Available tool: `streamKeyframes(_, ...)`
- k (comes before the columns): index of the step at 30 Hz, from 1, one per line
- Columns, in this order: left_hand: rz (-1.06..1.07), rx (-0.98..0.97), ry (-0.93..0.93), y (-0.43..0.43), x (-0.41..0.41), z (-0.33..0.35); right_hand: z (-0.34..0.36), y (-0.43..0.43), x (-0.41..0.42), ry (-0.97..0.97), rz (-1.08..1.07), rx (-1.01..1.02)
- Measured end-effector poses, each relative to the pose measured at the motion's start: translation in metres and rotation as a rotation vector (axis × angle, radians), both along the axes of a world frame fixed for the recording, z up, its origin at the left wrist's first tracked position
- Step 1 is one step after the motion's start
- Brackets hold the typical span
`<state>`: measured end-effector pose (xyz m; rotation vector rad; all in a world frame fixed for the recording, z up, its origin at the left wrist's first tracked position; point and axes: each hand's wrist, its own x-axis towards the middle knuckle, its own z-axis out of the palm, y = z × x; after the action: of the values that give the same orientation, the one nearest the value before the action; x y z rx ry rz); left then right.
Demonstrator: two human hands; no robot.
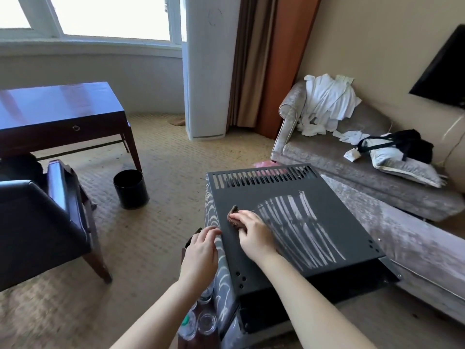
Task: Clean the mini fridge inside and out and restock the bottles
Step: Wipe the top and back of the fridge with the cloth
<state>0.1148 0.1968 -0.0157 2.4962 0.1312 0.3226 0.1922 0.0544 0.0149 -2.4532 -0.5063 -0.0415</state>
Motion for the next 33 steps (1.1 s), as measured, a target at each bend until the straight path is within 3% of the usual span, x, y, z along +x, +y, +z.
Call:
streamKeyframes(8, -0.088, -0.05, -0.14, -0.03, 0.004, 0.0, -0.024, -0.066, -0.089, -0.127, 0.065, -0.066)
streamKeyframes(15, -0.128, 0.091, -0.089, -0.055, 0.01, -0.006, -0.022, -0.166, -0.052, -0.088, -0.479, -0.05)
streamKeyframes(18, -0.115, 0.132, -0.087, -0.057, 0.012, -0.005, -0.022, -0.157, -0.055, -0.106, -0.558, -0.04)
streamKeyframes(26, -0.141, 0.162, -0.083, -0.055, 0.011, -0.01, -0.031, -0.049, -0.104, -0.187, -0.158, 0.018)
streamKeyframes(33, -0.077, 0.299, -0.063, -0.059, 0.013, -0.011, -0.03, -0.099, -0.081, -0.211, -0.026, 0.024)
